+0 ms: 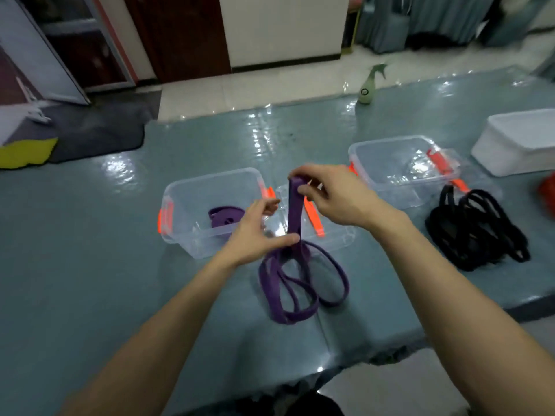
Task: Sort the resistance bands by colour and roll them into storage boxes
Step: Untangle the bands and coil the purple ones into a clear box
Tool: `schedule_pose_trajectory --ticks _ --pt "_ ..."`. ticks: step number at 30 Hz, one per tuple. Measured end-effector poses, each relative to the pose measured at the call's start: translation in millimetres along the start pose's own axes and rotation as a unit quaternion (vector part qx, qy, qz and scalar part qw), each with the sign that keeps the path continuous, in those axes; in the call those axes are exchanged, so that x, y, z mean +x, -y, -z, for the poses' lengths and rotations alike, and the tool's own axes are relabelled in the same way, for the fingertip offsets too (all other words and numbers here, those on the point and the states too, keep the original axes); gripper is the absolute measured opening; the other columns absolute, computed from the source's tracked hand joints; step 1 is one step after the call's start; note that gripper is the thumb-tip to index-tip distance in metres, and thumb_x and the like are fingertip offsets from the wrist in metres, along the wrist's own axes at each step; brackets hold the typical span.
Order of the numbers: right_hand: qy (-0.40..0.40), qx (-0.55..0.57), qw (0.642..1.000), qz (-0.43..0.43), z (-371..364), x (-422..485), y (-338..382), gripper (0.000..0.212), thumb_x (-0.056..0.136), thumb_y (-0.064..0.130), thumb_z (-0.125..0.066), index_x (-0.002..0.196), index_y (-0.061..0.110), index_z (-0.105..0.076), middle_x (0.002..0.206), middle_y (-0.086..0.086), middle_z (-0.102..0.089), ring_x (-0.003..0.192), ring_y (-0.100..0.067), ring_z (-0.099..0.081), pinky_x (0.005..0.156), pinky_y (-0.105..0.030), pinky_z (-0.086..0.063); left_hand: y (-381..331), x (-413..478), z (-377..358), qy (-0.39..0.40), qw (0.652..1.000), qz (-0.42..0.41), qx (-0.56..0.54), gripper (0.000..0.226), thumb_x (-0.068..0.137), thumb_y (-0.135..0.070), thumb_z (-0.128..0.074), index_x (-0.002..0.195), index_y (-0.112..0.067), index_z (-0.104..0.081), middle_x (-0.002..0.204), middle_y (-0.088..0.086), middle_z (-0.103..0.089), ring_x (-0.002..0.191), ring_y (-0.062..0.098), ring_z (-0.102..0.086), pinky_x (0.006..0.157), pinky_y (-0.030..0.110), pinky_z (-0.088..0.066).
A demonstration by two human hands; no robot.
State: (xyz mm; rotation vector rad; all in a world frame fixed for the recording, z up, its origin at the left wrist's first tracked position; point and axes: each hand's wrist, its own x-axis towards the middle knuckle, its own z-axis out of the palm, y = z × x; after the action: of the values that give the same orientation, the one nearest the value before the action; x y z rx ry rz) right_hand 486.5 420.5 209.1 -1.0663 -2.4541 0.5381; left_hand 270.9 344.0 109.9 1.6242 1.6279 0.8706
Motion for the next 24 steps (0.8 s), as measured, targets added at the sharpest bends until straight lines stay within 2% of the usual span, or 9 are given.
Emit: schedule_pose_trajectory --ticks 2,4,6,9,12,15,17,21,24 --pt "-0.040 0.013 0.998 0.038 43 5 26 0.029 0.105 0.009 -0.062 0.130 0.020 -0.070 0.106 0.008 -0.075 0.091 -0.012 -0.068 0.081 -0.015 -0.049 -52 18 17 0.023 0.997 -0.044 -0.063 0.086 0.077 -0.053 -0.088 0.150 -0.023 -0.054 0.148 -0.008 -0.063 0.139 0.003 -0.057 0.118 0.029 -0.045" --pt "-0.066 0.014 0.995 0.070 76 12 46 0.031 0.105 0.005 -0.059 0.132 0.019 -0.070 0.109 0.006 -0.076 0.089 -0.013 -0.069 0.078 -0.016 -0.048 -91 31 34 0.066 0.990 -0.081 -0.100 0.050 0.094 -0.028 -0.082 0.139 -0.017 -0.063 0.133 -0.009 -0.075 0.128 0.002 -0.067 0.119 0.033 -0.050" --pt "-0.100 0.018 0.989 0.107 112 16 66 0.032 0.106 0.002 -0.058 0.132 0.016 -0.070 0.113 0.001 -0.076 0.094 -0.019 -0.072 0.079 -0.016 -0.049 -130 33 52 0.070 0.983 -0.113 -0.124 0.022 0.108 -0.011 -0.067 0.128 -0.004 -0.065 0.117 0.000 -0.083 0.117 0.013 -0.077 0.112 0.035 -0.056" --pt "-0.167 0.048 0.974 0.146 160 27 92 0.032 0.107 0.003 -0.059 0.134 0.016 -0.070 0.108 0.001 -0.065 0.088 -0.015 -0.068 0.077 -0.007 -0.044 -187 29 80 0.014 0.974 -0.142 -0.177 0.019 0.113 -0.005 -0.053 0.120 0.013 -0.054 0.095 0.022 -0.079 0.084 0.032 -0.081 0.083 0.038 -0.067" --pt "-0.218 0.103 0.958 0.153 200 38 120 0.031 0.111 0.010 -0.057 0.139 0.018 -0.069 0.090 0.006 -0.061 0.072 -0.001 -0.058 0.073 -0.015 -0.046 -238 21 108 -0.131 0.967 -0.209 -0.070 0.013 0.115 -0.017 -0.054 0.114 -0.004 -0.056 0.077 0.019 -0.068 0.062 0.029 -0.068 0.064 0.040 -0.061" --pt "-0.225 0.238 0.935 0.138 232 47 150 0.034 0.111 0.002 -0.050 0.138 0.013 -0.068 0.087 -0.011 -0.070 0.071 -0.021 -0.068 0.067 -0.032 -0.055 -275 12 142 -0.228 0.932 -0.257 0.116 0.019 0.114 -0.034 -0.052 0.125 -0.023 -0.063 0.088 0.004 -0.071 0.077 0.015 -0.066 0.075 0.034 -0.054" --pt "-0.194 0.362 0.905 0.108 247 53 167 0.036 0.109 -0.001 -0.044 0.134 0.008 -0.068 0.093 -0.023 -0.069 0.073 -0.032 -0.068 0.067 -0.040 -0.052 -294 1 165 -0.249 0.923 -0.247 0.161 0.022 0.113 -0.050 -0.048 0.115 -0.033 -0.061 0.087 -0.002 -0.068 0.075 0.007 -0.062 0.070 0.029 -0.048" --pt "-0.120 0.485 0.864 0.063 264 64 187 0.034 0.112 0.030 -0.049 0.119 0.008 -0.074 0.090 -0.024 -0.072 0.065 -0.025 -0.064 0.063 -0.032 -0.048 -312 -26 206 -0.322 0.863 -0.262 0.288 0.045 0.111 -0.062 -0.020 0.102 -0.031 -0.052 0.070 -0.006 -0.058 0.063 0.009 -0.057 0.061 0.037 -0.036" --pt "-0.074 0.517 0.849 0.080 270 77 197 0.022 0.105 0.027 -0.057 0.110 0.013 -0.073 0.085 -0.019 -0.077 0.062 -0.021 -0.064 0.065 -0.030 -0.053 -326 -49 241 -0.350 0.839 -0.271 0.317 0.038 0.111 -0.058 -0.025 0.112 -0.032 -0.053 0.071 -0.007 -0.058 0.064 0.007 -0.059 0.058 0.035 -0.038"
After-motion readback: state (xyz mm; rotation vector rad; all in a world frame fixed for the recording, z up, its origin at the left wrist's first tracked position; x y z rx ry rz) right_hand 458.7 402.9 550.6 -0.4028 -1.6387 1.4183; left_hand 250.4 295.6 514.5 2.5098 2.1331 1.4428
